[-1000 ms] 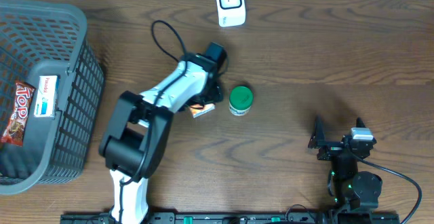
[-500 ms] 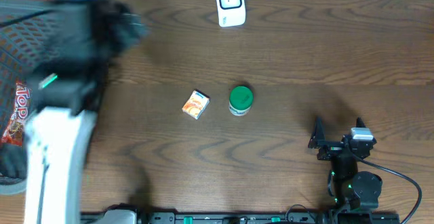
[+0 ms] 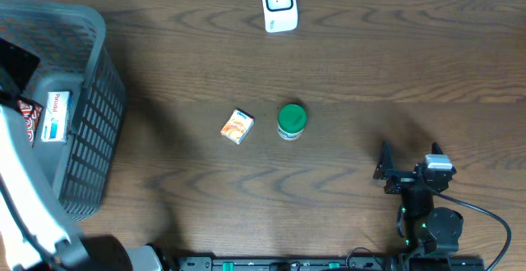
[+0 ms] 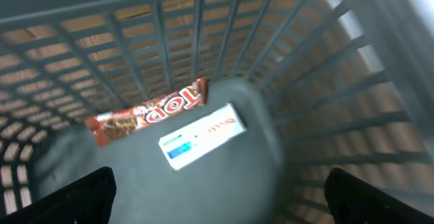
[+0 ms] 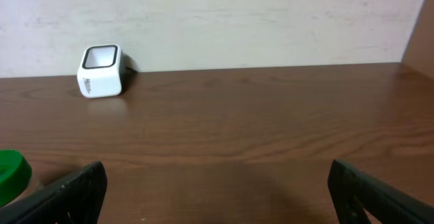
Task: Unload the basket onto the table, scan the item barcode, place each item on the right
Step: 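Reach the left gripper into the basket and grasp the white Panadol box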
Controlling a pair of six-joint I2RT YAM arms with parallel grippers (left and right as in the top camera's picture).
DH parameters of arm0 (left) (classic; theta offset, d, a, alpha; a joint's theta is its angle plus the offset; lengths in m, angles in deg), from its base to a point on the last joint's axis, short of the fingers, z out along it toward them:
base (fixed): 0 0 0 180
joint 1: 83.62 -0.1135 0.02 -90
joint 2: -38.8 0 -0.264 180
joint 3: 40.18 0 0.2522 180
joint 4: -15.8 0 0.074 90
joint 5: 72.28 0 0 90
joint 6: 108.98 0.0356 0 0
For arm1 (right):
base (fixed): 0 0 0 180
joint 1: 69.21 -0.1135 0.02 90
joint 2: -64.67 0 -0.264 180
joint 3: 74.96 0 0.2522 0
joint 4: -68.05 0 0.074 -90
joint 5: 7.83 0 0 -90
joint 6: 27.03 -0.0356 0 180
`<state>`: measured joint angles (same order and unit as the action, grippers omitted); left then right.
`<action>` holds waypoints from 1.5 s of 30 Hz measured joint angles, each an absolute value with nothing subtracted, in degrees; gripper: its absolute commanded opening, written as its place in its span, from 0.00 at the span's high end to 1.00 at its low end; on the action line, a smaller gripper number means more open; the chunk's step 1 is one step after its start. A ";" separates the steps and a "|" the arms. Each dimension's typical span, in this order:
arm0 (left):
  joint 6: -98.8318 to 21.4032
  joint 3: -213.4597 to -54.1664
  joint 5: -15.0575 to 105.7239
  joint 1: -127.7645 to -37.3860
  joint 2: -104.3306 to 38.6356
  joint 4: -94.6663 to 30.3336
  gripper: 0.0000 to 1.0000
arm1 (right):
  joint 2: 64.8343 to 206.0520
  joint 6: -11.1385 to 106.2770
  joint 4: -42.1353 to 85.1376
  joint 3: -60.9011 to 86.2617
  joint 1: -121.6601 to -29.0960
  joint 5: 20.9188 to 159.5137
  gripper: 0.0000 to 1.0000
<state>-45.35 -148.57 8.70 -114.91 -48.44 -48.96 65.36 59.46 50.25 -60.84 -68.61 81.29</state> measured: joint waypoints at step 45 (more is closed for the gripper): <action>-6.25 -148.37 18.51 -117.89 -84.90 -39.89 0.18 | 65.36 59.46 50.25 -60.84 -68.61 81.31 0.01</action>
<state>-6.25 -148.37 18.51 -117.89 -84.90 -39.89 65.36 59.46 50.25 -60.84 -68.61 81.31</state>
